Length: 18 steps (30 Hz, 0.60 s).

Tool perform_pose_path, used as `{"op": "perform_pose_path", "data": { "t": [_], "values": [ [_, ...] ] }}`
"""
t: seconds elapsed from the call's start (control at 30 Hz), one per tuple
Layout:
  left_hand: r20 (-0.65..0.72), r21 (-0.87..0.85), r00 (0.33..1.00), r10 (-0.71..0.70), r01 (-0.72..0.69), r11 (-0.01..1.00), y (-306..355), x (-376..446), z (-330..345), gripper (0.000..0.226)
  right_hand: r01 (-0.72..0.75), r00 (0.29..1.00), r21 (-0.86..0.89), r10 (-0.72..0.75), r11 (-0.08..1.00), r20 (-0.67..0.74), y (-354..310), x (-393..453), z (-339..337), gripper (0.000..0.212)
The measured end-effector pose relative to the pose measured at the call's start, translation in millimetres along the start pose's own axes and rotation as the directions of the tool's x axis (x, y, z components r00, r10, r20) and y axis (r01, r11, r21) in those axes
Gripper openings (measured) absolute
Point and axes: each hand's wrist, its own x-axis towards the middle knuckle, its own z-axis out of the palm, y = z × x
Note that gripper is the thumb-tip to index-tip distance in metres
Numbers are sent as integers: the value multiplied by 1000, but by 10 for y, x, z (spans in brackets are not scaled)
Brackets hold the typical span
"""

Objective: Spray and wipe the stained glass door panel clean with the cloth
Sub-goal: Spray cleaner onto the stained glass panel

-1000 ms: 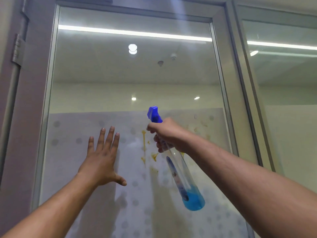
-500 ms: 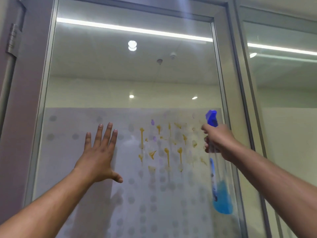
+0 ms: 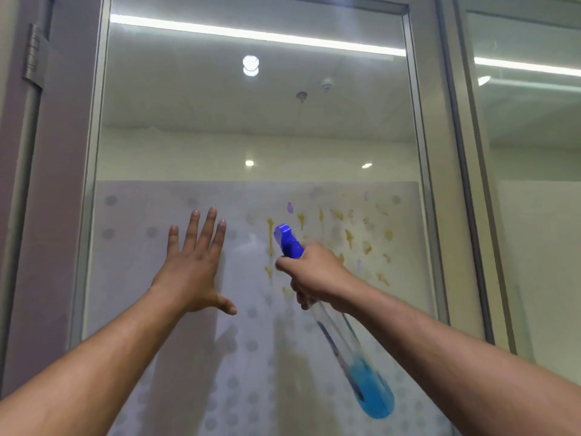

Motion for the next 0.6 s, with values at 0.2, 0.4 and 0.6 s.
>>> {"op": "perform_pose_path", "data": {
  "t": [0.2, 0.4, 0.6],
  "values": [
    [2, -15, 1000, 3, -3, 1000, -9, -13, 5, 180, -16, 984, -83, 1, 996, -179, 218, -39, -344, 21],
    [4, -14, 1000, 10, -10, 1000, -4, -8, 17, 180, -73, 840, 214, 176, 974, -514, 893, -92, -1198, 18],
    [8, -20, 1000, 11, -11, 1000, -2, -1, 12, 180, -114, 843, 241, 222, 964, -490, 1255, -200, -1004, 15]
  ]
}}
